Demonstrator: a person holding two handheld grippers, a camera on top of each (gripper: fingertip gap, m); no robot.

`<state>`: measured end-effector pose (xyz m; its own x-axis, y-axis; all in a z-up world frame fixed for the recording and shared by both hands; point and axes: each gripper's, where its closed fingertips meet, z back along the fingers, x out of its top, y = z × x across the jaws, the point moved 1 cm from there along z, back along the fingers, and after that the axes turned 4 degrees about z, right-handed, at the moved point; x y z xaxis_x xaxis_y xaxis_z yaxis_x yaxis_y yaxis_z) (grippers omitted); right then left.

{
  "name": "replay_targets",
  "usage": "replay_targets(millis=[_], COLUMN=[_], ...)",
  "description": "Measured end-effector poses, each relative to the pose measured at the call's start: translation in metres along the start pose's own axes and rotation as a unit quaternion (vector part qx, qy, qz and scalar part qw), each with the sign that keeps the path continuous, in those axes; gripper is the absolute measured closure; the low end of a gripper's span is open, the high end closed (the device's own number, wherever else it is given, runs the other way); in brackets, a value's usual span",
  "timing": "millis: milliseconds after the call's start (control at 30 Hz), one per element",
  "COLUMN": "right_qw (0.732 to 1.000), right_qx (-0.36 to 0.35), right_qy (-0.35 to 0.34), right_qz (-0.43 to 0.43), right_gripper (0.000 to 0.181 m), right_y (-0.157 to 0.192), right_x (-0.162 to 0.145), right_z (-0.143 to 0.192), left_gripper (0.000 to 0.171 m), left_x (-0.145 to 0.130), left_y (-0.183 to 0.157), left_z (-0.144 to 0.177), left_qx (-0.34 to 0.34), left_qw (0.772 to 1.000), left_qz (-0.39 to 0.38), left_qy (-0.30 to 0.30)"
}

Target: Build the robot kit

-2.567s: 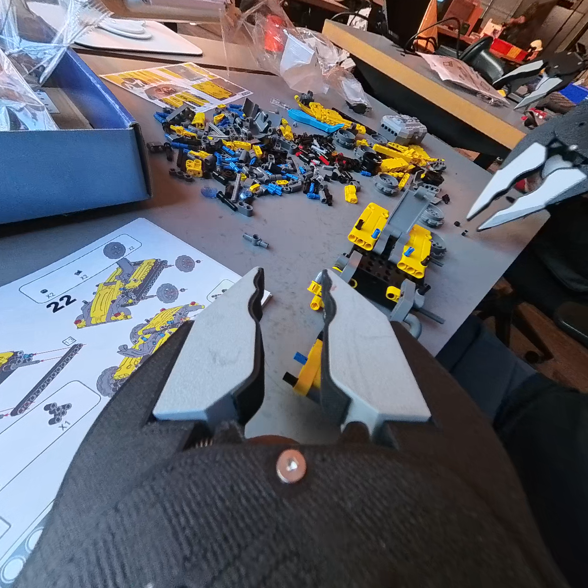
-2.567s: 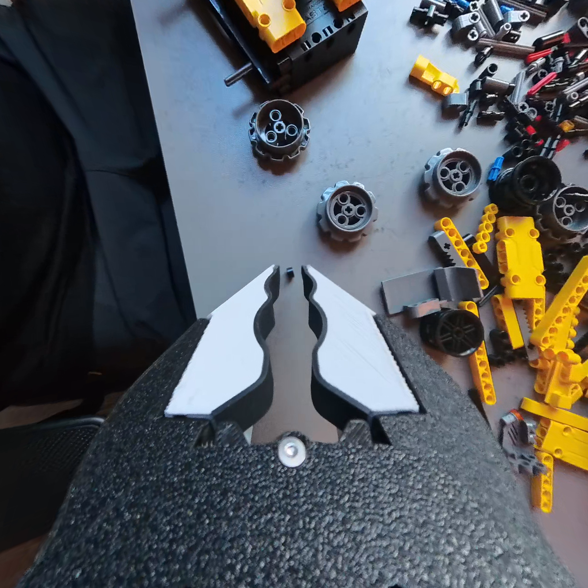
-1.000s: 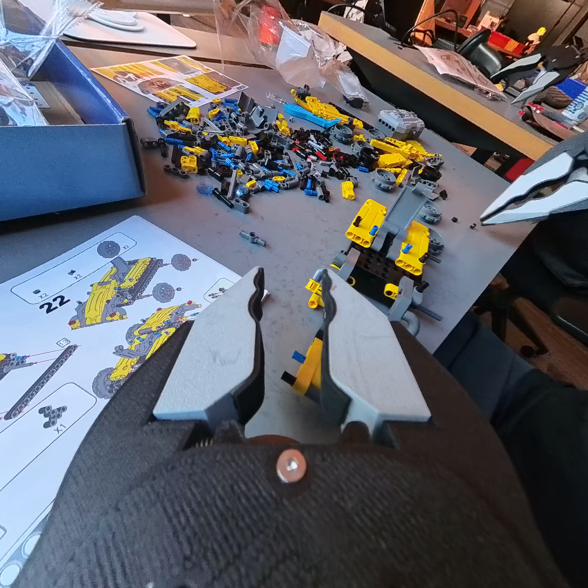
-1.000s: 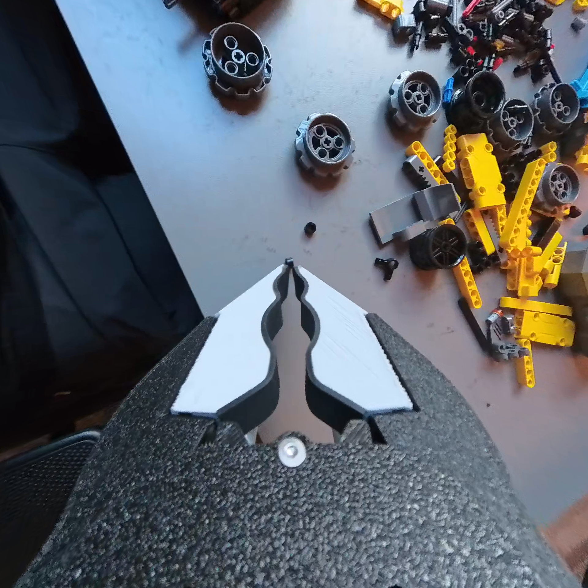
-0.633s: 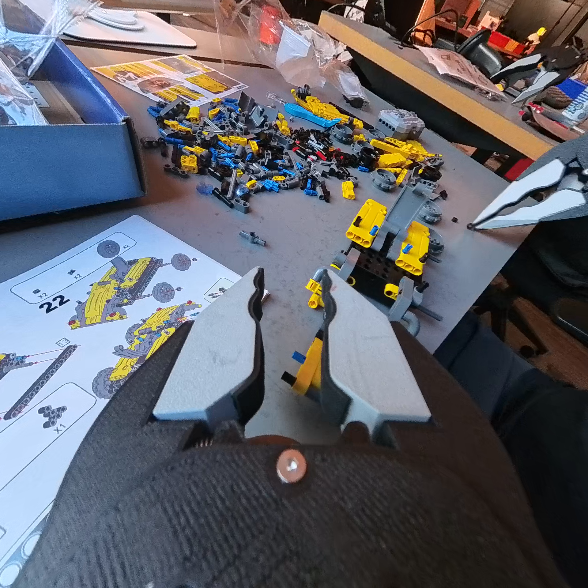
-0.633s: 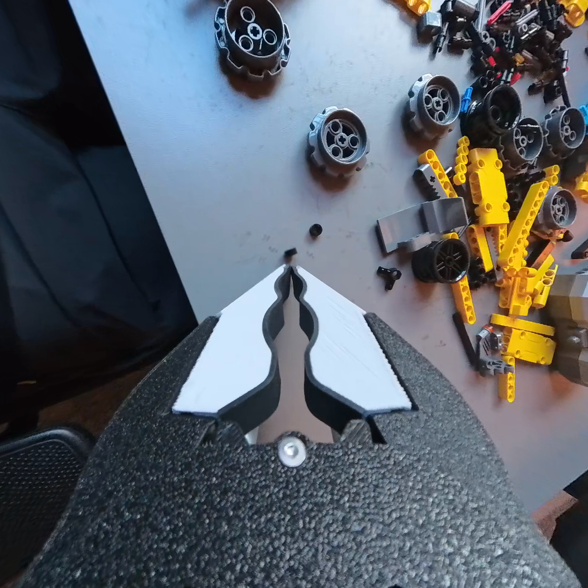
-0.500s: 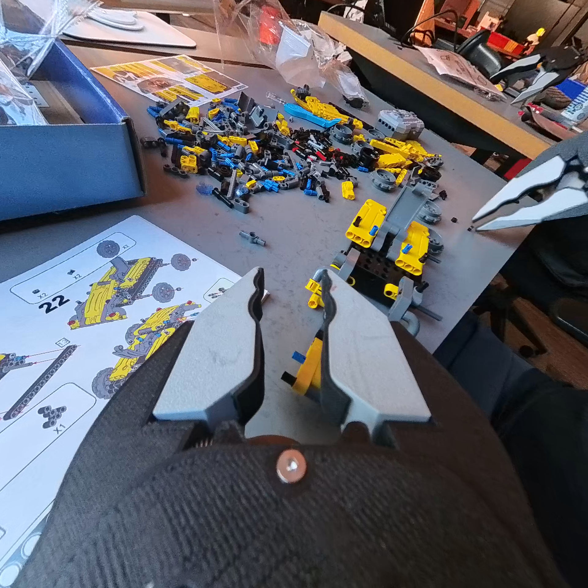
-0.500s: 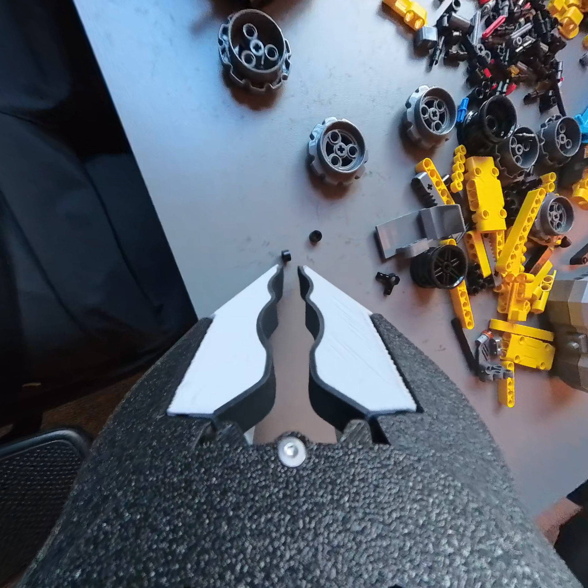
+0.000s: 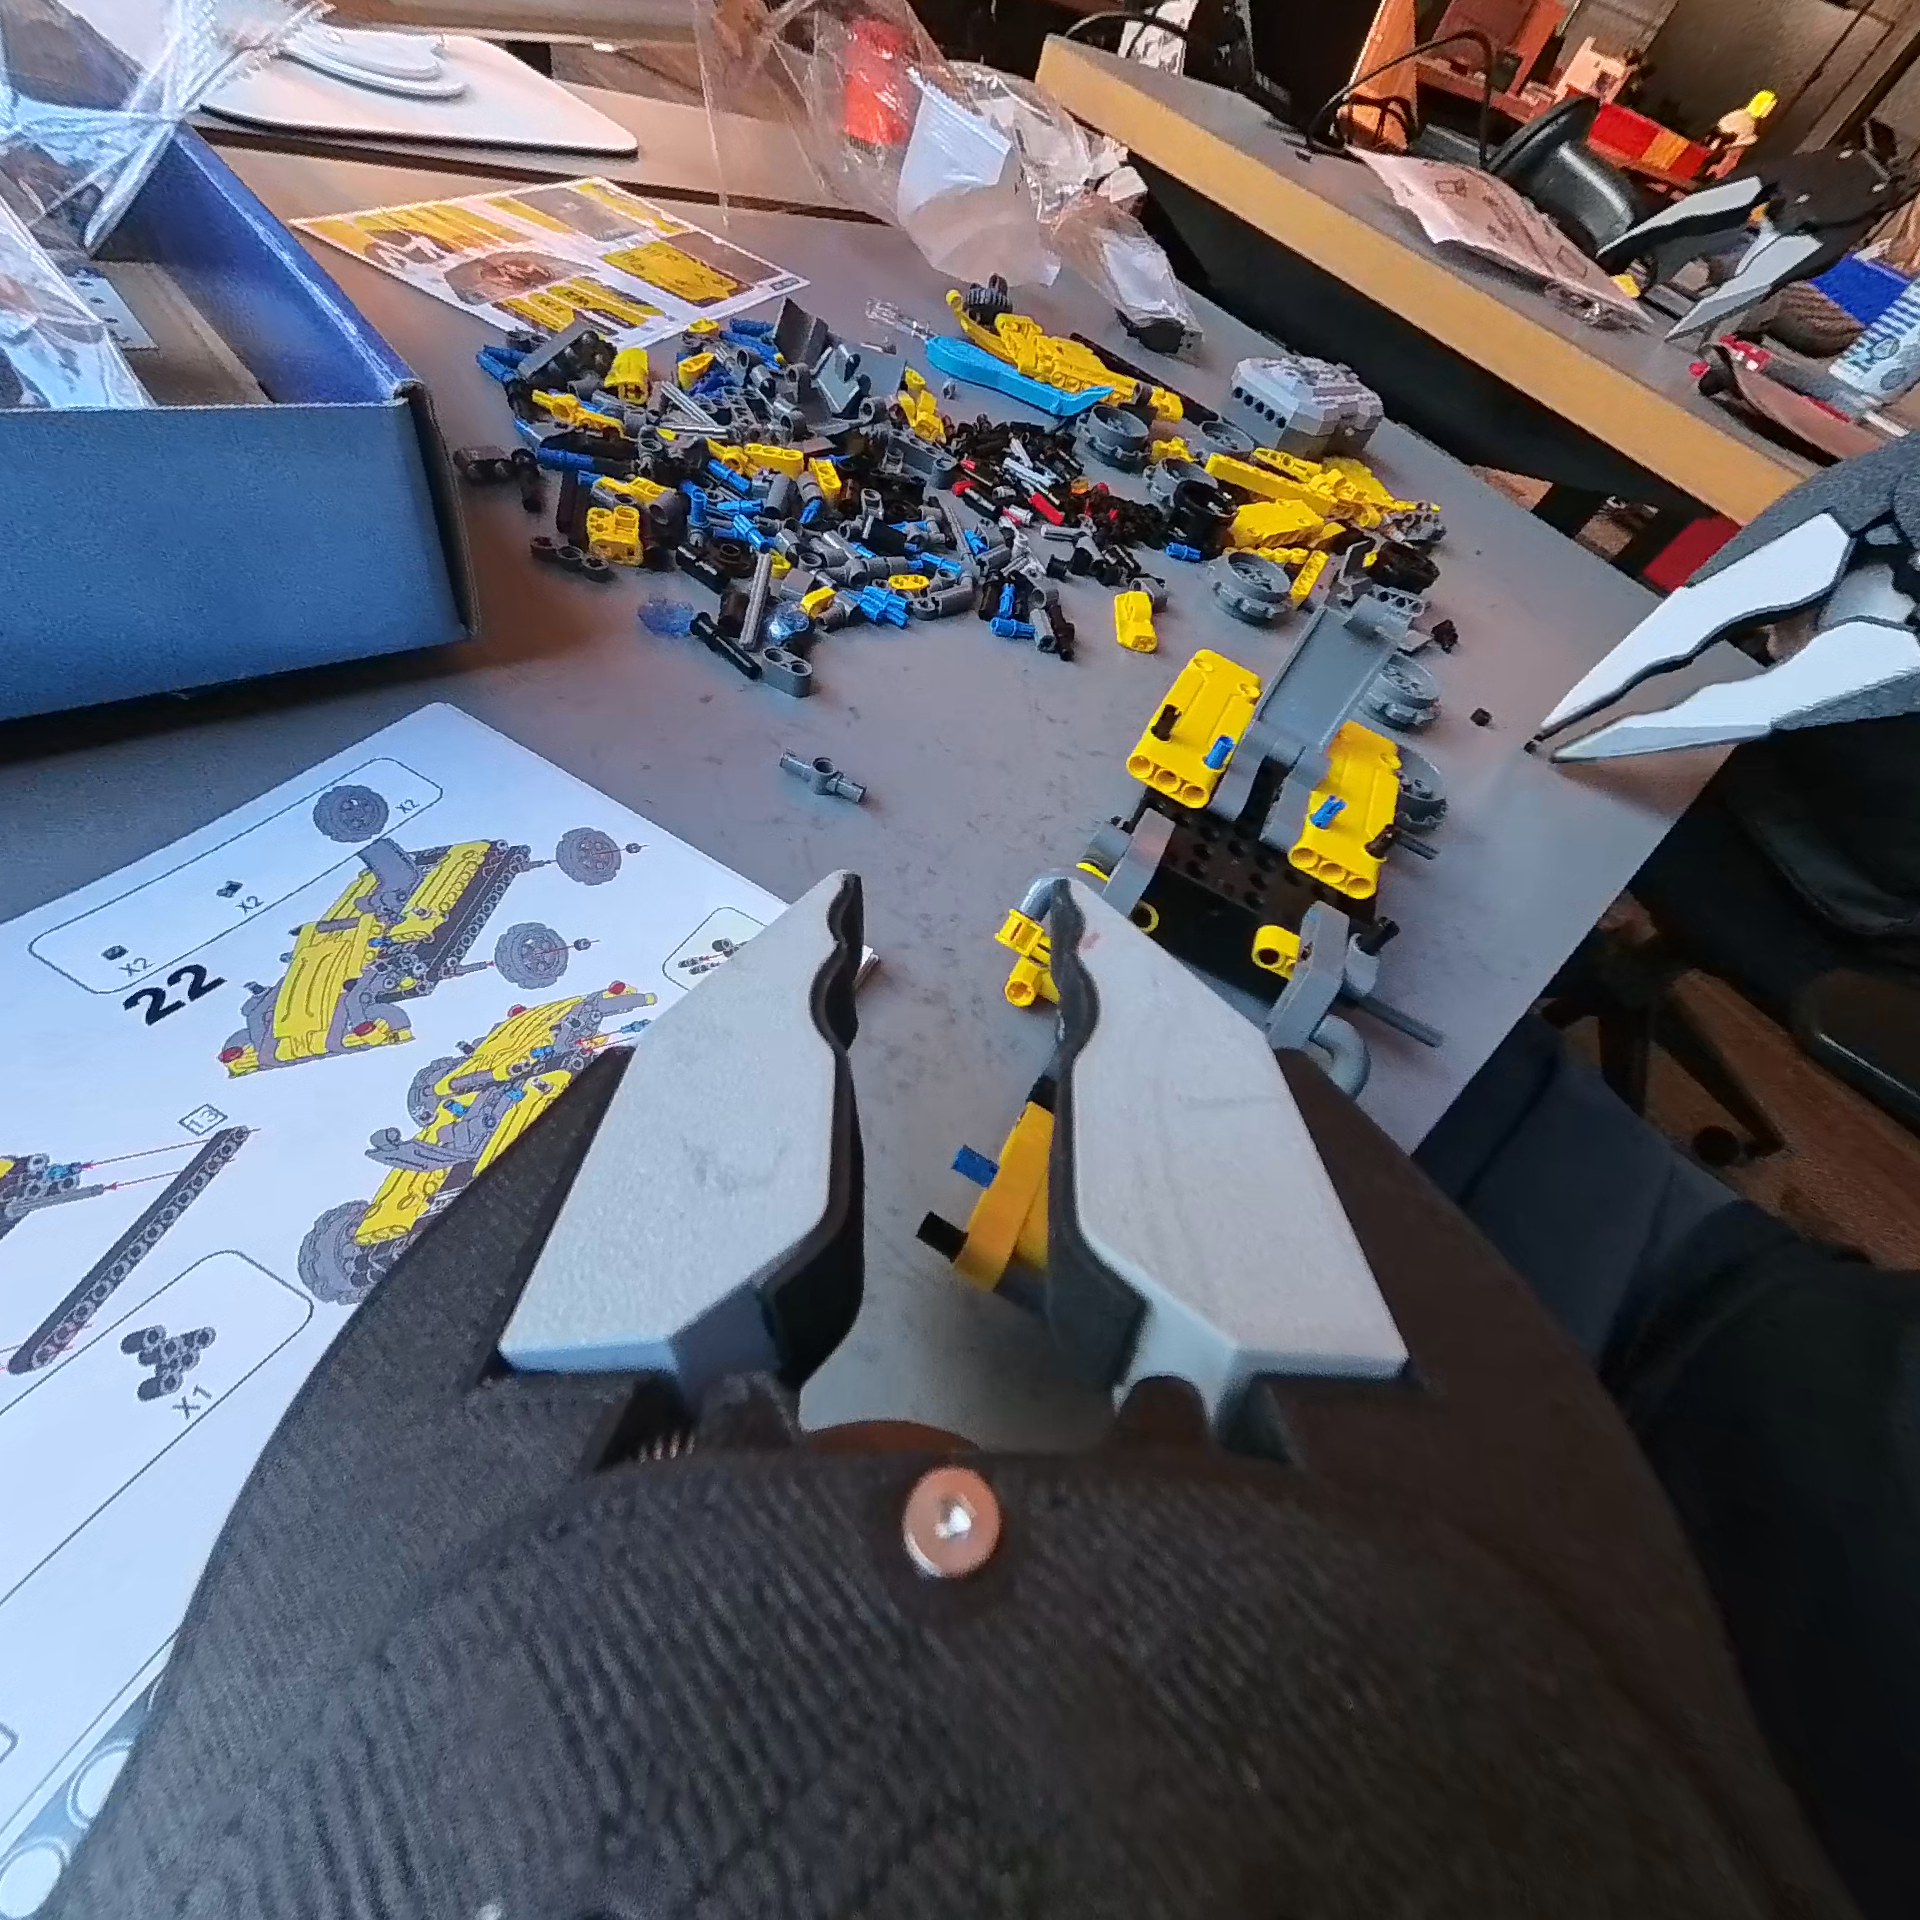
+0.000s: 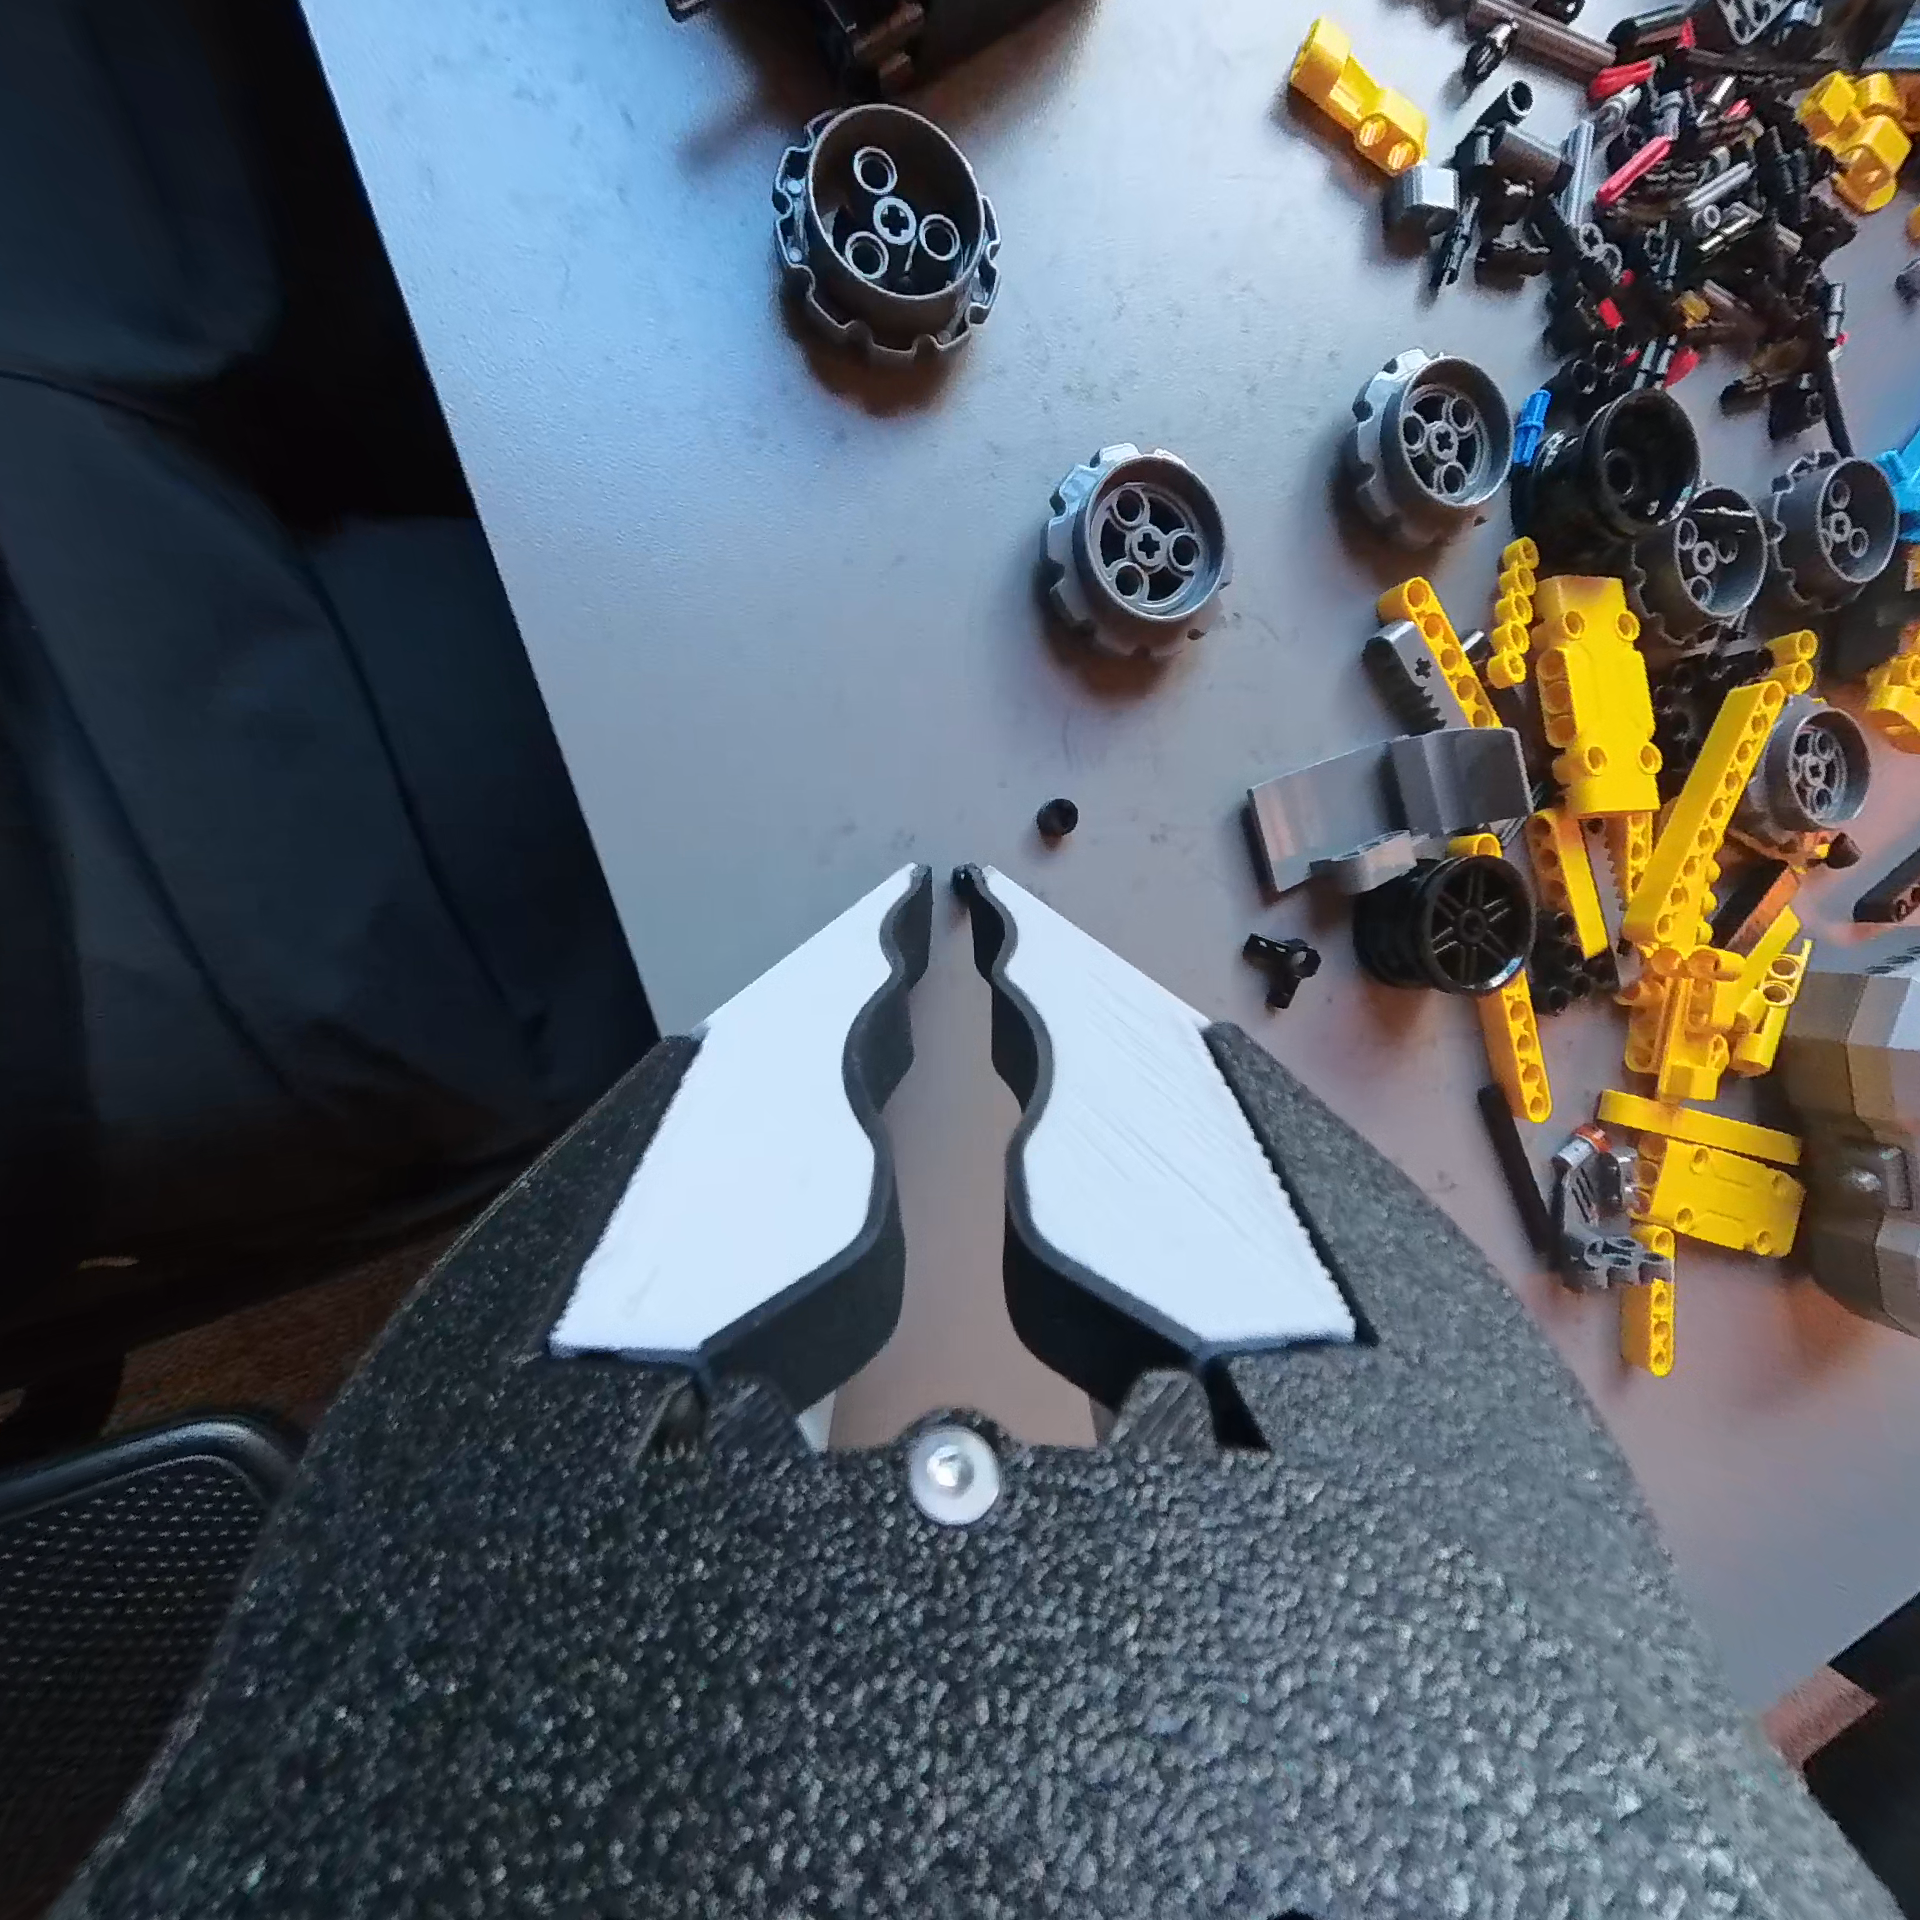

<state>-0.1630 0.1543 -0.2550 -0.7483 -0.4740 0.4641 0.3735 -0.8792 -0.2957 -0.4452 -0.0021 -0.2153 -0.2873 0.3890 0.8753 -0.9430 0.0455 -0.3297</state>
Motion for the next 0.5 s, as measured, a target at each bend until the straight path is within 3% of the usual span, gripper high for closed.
replay_targets(millis=[500], right_qw=[1.0], right_qx=[0.001], right_qy=[0.0], right_qz=[0.005], right_gripper=[0.17], right_y=[-0.0041], right_x=[0.0025], right_z=[-0.0033], left_gripper=[0.139], left_x=[0.0001], left_y=[-0.0001], left_z=[0.0001], left_qx=[-0.001], left_qw=[1.0], left_qz=[0.0], left_qy=[0.0])
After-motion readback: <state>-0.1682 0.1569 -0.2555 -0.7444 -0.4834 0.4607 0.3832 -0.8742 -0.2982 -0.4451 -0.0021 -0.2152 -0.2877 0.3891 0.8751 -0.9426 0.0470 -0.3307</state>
